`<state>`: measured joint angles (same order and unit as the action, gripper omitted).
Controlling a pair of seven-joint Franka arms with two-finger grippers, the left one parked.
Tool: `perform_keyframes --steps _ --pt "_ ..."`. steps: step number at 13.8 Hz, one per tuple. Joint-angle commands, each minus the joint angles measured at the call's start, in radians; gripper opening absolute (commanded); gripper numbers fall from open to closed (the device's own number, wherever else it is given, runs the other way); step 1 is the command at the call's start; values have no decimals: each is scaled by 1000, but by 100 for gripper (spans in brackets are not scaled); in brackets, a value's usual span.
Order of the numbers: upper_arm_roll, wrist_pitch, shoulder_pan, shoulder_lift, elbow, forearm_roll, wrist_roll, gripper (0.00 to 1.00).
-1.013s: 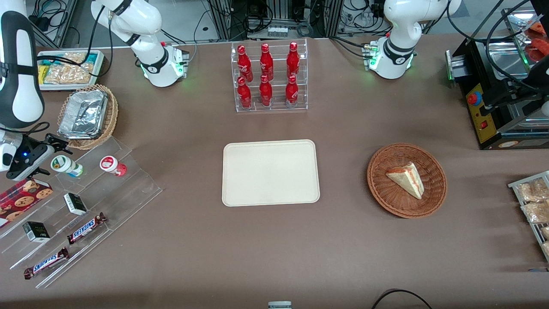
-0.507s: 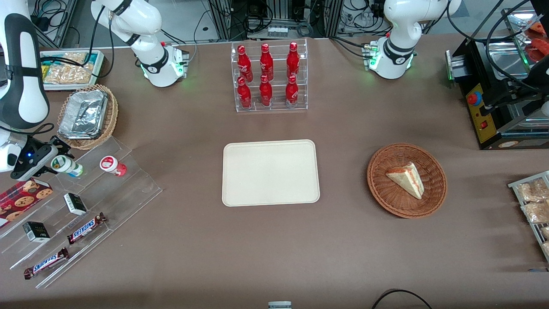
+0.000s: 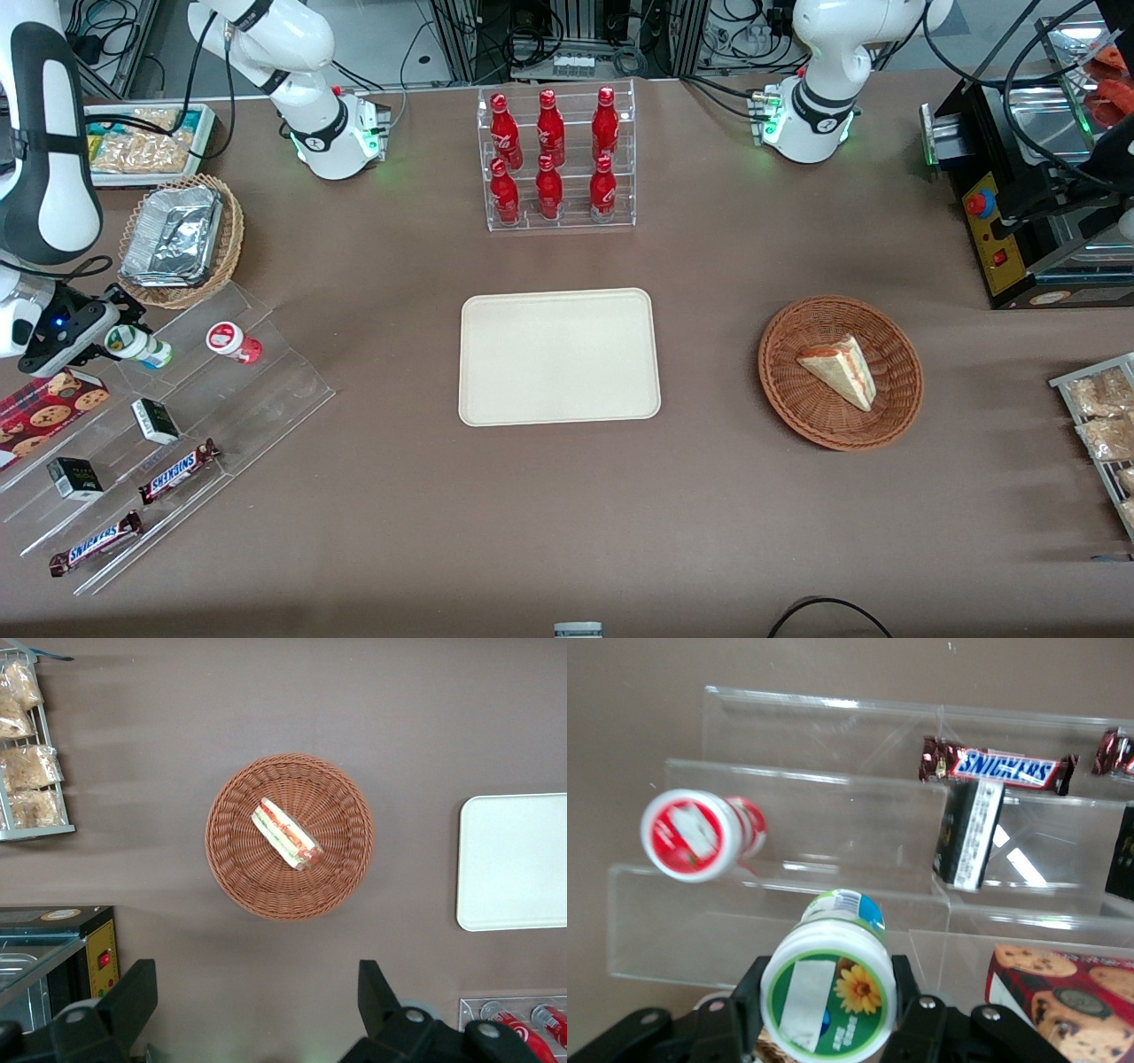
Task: Place green gum on tray
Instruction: 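Close the right gripper around the green-labelled gum bottle, then lift the gum bottle and carry it over the cream tray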
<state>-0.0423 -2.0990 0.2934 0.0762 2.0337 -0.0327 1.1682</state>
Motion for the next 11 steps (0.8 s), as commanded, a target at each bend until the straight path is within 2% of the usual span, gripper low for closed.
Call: perform_keyframes --steps 1,5,11 --pt "6 109 -55 -7 -90 -1 -95 0" --pt "6 169 -167 -9 -113 0 -298 0" --pt "6 217 -410 11 -158 -1 -706 0"
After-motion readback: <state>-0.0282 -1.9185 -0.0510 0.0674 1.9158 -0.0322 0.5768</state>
